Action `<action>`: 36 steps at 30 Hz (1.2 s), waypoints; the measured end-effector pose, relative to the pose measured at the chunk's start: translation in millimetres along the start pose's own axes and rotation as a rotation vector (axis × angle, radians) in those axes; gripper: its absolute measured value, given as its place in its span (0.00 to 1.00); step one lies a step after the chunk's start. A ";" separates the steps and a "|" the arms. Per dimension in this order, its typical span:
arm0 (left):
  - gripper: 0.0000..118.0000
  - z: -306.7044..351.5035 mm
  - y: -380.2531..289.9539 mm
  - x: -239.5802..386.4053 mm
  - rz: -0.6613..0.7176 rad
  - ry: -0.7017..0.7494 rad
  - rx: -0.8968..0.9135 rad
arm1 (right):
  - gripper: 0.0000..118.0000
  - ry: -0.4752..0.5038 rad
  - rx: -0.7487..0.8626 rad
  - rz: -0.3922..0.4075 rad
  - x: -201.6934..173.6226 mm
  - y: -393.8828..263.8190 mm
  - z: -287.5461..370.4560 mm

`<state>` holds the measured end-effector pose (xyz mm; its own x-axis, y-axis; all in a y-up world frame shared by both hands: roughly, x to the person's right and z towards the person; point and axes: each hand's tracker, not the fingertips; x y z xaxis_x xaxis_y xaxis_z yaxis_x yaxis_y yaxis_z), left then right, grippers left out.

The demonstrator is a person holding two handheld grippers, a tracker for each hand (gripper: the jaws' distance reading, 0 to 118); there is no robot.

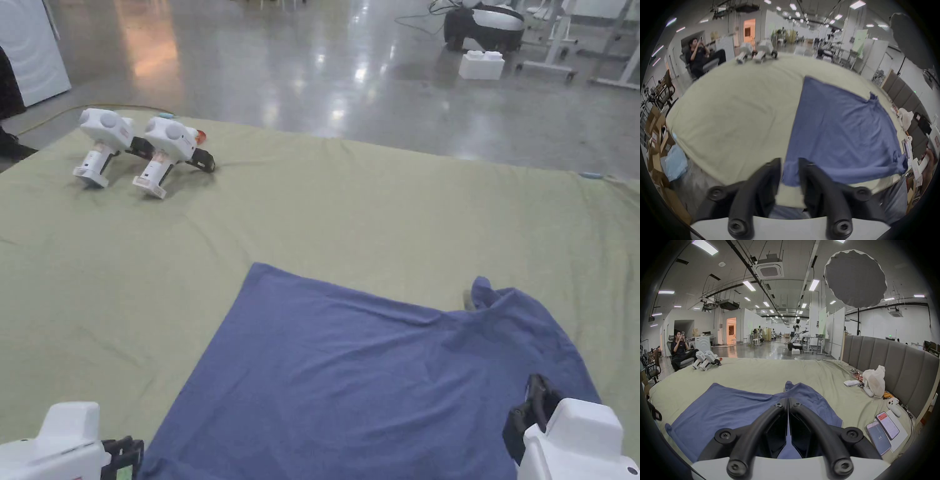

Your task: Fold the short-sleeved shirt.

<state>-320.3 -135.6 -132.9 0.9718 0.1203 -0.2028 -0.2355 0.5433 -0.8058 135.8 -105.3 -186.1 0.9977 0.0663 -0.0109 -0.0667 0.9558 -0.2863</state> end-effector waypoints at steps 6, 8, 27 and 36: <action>0.60 -31.6 -3.0 1.8 0.087 -0.015 -0.042 | 0.01 0.000 -0.040 -0.011 4.2 -8.2 2.2; 0.56 -41.9 -3.9 5.7 0.078 0.009 -0.082 | 0.01 -0.004 -0.051 -0.009 6.3 -10.4 4.1; 0.04 -17.4 -5.9 31.5 -0.070 0.013 -0.036 | 0.68 -0.129 -0.350 -0.031 99.1 -24.4 47.7; 0.04 -16.7 -6.8 33.4 -0.064 0.019 -0.017 | 0.68 -0.102 -0.680 -0.065 137.8 -76.0 76.6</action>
<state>-286.4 -149.2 -143.5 0.9844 0.0704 -0.1610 -0.1735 0.5352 -0.8267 277.7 -146.9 -92.4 0.9915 0.0738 0.1074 0.0466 0.5686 -0.8213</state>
